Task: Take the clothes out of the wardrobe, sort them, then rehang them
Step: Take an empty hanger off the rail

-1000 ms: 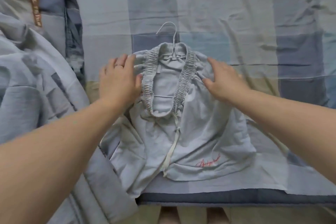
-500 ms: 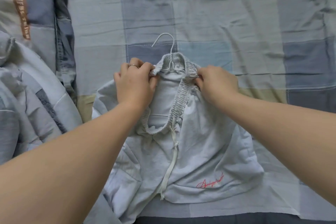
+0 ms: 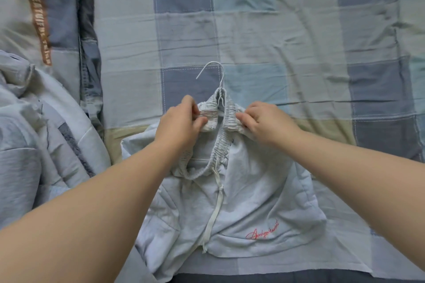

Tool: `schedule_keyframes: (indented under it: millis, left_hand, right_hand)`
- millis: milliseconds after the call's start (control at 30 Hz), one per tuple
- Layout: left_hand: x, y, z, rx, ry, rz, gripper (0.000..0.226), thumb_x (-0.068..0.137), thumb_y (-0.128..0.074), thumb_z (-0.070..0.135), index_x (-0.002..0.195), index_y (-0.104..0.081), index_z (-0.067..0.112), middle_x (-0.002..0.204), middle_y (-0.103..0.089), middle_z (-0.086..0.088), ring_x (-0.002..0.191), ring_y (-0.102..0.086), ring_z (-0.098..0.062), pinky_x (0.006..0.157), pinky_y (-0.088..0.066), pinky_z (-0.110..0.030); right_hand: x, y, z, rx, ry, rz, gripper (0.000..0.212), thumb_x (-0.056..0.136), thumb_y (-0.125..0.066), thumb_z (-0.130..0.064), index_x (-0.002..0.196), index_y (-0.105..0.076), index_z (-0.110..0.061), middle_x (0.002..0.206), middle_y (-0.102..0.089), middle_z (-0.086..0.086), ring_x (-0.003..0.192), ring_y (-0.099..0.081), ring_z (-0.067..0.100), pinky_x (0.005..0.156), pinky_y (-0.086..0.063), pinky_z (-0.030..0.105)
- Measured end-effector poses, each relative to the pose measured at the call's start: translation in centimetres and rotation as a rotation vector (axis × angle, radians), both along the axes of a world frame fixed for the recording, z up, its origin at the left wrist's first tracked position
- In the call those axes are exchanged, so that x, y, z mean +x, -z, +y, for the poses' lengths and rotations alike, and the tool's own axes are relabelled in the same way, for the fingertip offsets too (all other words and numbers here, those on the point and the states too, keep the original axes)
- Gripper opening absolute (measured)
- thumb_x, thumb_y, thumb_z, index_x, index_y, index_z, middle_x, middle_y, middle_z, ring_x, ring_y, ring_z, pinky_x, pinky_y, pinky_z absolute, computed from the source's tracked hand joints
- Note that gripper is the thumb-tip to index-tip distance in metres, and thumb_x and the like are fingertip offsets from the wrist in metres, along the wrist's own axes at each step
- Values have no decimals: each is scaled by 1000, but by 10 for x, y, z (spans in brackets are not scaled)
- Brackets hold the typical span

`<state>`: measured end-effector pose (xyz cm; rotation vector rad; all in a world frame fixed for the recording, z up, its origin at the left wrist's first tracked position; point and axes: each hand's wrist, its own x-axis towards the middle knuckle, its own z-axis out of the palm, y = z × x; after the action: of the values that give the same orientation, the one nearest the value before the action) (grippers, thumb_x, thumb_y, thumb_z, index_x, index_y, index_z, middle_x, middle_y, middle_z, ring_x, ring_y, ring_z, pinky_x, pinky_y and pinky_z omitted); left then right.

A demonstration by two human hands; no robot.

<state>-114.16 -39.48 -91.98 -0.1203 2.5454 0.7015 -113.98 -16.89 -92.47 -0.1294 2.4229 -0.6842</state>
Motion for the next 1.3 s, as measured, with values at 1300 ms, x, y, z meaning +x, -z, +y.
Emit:
schedule_keyframes:
  millis: [1300]
  left_hand:
    - [103,-696,254,684,1052,571,26,85,-76,29,111,-74,32,86,-60,18,88,-59,-12,80,-48,-31]
  right_hand:
    - [304,-697,153,21,1133,1068,7,94,-62,-19,98,-68,-20,91,-70,-12,86,-66,8,78,-51,22]
